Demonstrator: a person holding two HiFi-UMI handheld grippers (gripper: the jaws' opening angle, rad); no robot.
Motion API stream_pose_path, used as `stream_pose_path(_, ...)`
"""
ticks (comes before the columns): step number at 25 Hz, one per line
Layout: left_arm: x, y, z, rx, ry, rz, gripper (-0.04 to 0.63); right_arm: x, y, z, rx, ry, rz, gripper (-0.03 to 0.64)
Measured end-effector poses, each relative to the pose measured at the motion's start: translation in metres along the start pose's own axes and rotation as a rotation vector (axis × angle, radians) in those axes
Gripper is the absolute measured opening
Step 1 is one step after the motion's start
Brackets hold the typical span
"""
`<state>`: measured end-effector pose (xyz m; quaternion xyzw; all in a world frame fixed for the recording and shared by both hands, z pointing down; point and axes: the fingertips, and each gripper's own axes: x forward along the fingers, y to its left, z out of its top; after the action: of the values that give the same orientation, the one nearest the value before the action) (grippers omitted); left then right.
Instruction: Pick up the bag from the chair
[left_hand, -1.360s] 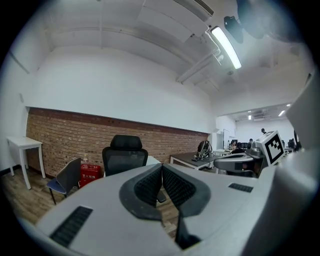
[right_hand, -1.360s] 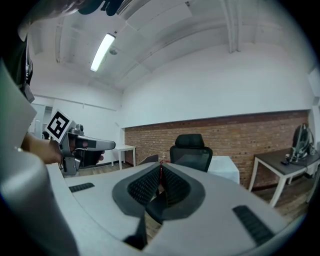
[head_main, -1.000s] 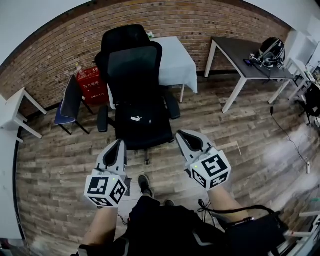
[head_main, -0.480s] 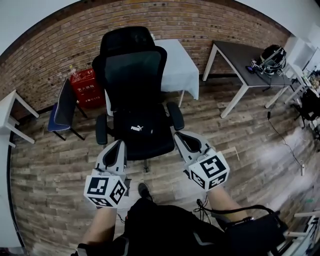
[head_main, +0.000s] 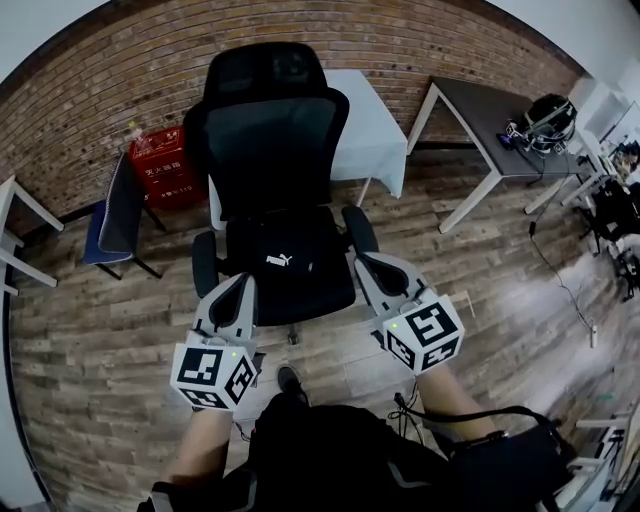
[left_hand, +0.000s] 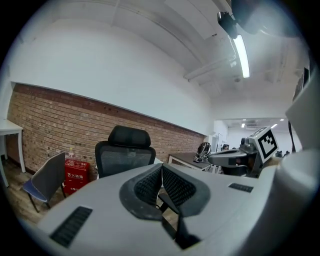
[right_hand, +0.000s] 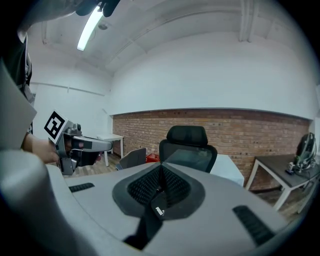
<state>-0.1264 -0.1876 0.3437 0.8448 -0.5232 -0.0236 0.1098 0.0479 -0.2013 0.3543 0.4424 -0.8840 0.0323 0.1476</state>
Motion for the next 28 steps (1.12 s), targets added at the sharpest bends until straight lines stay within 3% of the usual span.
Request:
stream_pose_path(12, 0.027, 0.078, 0.003, -0.03, 0.018, -0.003, 0.012, 0.073, -0.002, 0.005, -0.007, 0.068, -0.036, 0.018)
stream_pose_path(22, 0.052, 0.099, -0.004, -0.038, 0.046, -0.007, 0.012, 0.122, -0.02, 0.003, -0.015, 0.108, -0.006, 0.018)
stream_pose_path(28, 0.079, 0.109, -0.007, -0.037, 0.067, 0.037, 0.012, 0.156, -0.044, -0.004, 0.001, 0.105, 0.036, 0.018)
